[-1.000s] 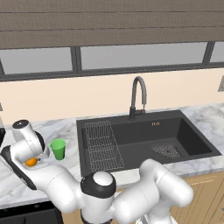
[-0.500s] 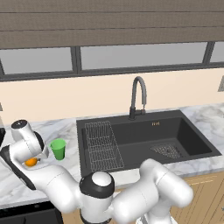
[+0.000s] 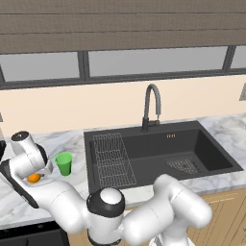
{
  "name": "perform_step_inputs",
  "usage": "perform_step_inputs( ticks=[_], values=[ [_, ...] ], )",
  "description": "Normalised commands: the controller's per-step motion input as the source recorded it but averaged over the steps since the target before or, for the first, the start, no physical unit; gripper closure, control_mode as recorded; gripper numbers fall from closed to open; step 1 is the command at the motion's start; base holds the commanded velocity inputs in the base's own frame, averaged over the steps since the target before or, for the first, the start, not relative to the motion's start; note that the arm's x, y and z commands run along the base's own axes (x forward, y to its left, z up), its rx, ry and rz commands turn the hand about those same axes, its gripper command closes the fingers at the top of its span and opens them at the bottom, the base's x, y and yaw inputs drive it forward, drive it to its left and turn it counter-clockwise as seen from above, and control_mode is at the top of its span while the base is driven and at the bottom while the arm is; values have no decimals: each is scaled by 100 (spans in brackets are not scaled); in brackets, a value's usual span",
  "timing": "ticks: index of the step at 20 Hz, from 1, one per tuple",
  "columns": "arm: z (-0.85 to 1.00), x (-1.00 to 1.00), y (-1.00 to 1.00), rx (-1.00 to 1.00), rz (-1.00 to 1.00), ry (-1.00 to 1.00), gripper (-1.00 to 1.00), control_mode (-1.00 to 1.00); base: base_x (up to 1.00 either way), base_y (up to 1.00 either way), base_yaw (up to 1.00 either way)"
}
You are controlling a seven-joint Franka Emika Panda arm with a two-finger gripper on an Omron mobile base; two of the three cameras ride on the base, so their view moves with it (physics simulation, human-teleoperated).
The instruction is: Remove the orange and lime from the sink. Then move the bowl and cup from the counter to the sink for washing.
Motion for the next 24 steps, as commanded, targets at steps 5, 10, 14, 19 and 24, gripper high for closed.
perform_step_inputs(
  ticks=[5,10,14,19,24],
  values=[
    [-5,0,1,0,-2,0,-100,-100,0,0,0],
    [3,0,0,0,0,-2,-100,-100,0,0,0],
    [10,0,0,0,0,-4,-100,-100,0,0,0],
    [10,-1,0,0,0,0,-100,-100,0,0,0],
    [25,-8,0,0,0,0,-100,-100,0,0,0]
  ],
)
